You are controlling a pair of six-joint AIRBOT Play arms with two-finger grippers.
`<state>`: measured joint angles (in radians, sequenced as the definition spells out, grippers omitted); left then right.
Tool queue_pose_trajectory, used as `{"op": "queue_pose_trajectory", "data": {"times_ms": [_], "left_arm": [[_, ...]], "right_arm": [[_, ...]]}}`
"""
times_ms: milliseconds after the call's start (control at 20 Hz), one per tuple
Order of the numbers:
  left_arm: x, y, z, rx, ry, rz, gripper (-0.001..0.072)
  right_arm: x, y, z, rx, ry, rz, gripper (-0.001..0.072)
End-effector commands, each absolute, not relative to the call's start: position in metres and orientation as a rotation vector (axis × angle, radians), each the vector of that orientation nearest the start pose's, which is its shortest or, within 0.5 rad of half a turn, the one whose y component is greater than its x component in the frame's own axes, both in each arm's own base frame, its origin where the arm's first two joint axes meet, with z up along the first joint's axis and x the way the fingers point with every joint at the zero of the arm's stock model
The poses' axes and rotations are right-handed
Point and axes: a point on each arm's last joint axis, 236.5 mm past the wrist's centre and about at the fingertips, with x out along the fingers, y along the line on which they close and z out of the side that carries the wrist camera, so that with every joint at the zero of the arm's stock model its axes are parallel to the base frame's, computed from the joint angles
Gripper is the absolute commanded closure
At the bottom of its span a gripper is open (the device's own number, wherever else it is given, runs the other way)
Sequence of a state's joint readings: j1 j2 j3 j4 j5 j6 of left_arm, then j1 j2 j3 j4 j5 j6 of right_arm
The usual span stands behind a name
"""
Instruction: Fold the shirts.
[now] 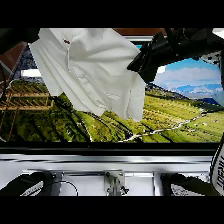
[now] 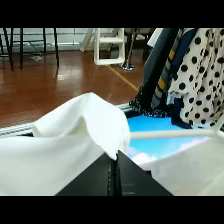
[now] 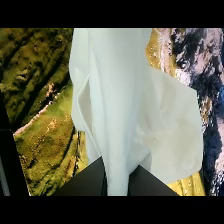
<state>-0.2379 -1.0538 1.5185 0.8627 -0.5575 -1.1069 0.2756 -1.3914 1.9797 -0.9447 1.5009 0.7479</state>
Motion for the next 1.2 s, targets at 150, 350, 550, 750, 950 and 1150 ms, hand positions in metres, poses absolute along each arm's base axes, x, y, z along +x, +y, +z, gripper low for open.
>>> {"op": "queue_pose_trajectory", "data": {"times_ms": [150, 350, 550, 750, 950, 1150], "left_arm": [[0.391, -0.196, 0.449, -0.216, -0.109, -0.618, 0.0648], [0.355, -0.203, 0.486, -0.236, -0.167, -0.692, 0.0650], [0.323, -0.261, 0.442, -0.194, 0.033, -0.909, 0.0650], [0.312, -0.275, 0.367, -0.069, 0.279, -0.976, 0.0650], [0.349, -0.235, 0.359, -0.014, 0.273, -0.776, 0.0649], [0.373, -0.199, 0.385, -0.056, 0.168, -0.658, 0.0633]], "right_arm": [[0.365, 0.244, 0.274, -0.482, 0.567, 1.106, 0.0633], [0.370, 0.239, 0.269, -0.487, 0.587, 1.078, 0.0634], [0.372, 0.238, 0.267, -0.474, 0.602, 1.066, 0.0634], [0.374, 0.233, 0.267, -0.489, 0.607, 1.037, 0.0633], [0.369, 0.231, 0.269, -0.486, 0.614, 1.039, 0.0633], [0.361, 0.228, 0.286, -0.492, 0.567, 1.023, 0.0634]]}}
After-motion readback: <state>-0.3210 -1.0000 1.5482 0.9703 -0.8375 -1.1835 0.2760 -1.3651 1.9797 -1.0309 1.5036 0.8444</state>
